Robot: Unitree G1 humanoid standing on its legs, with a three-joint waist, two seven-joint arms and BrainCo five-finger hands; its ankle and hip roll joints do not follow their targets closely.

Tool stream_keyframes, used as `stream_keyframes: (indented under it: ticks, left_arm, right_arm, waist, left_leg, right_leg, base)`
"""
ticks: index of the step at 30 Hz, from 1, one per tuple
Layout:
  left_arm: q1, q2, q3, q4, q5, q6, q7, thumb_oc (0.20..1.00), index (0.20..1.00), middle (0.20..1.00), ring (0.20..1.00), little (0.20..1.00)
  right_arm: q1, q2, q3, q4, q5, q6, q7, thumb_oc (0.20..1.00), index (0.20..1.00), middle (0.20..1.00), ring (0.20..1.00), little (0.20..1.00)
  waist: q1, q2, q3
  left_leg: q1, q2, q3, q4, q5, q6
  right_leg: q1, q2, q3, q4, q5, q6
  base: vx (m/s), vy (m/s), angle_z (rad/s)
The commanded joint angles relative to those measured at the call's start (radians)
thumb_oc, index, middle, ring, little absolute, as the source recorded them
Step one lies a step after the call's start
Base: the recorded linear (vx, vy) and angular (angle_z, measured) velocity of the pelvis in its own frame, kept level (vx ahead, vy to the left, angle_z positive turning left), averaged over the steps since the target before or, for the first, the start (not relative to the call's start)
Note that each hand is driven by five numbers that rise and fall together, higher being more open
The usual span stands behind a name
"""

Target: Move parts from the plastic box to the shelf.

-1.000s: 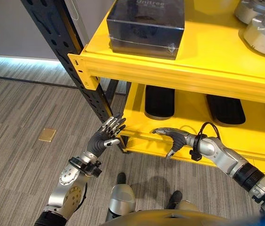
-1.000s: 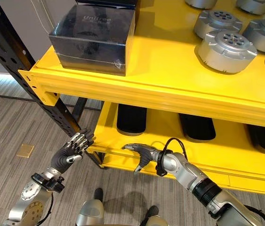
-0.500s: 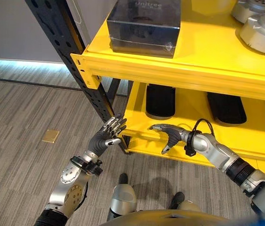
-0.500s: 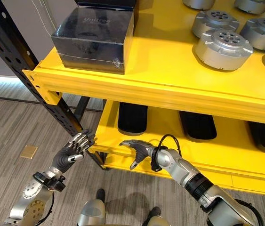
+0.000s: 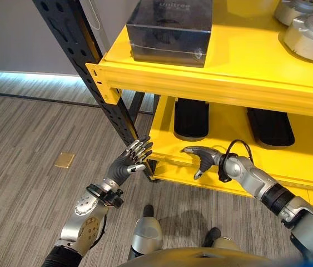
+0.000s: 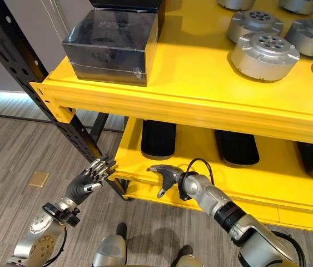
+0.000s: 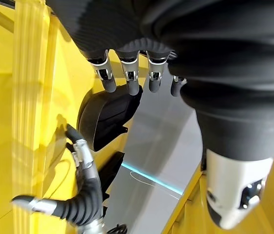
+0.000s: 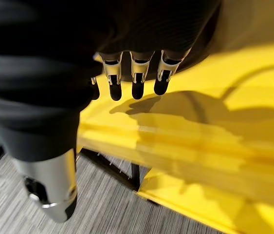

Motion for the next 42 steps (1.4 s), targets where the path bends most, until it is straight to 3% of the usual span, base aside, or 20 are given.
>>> stream_keyframes:
  ticks: [1,42]
  left_arm:
    - [-0.030,0.010,-0.036,-0.029,0.017,-0.026,-0.030,1.000,1.000,1.000,1.000,1.000]
    - [-0.088,0.011,-0.074,-0.024,0.059,0.032,0.016,1.000,1.000,1.000,1.000,1.000]
  right_arm:
    - [-0.091,0.032,0.015,0.015,0.023,-0.002,-0.019,1.000,1.000,1.000,1.000,1.000]
    - [-0.244,0.120,0.018,0.168,0.082,0.134,-0.022,1.000,1.000,1.000,1.000,1.000]
  waist:
    - [0.029,-0.023,-0.019]
    - [0.049,-0.006,-0.018]
  left_leg:
    - [-0.029,0.035,0.062,0.051,0.030,0.004]
    - [-0.034,0.038,0.055,0.064,0.034,0.000]
  right_leg:
    - [0.016,-0.037,-0.013,0.079,-0.033,0.030]
    - [0.012,-0.047,-0.027,0.100,-0.030,0.027]
  base:
    - [0.00,0.000,0.00]
    - [0.00,0.000,0.00]
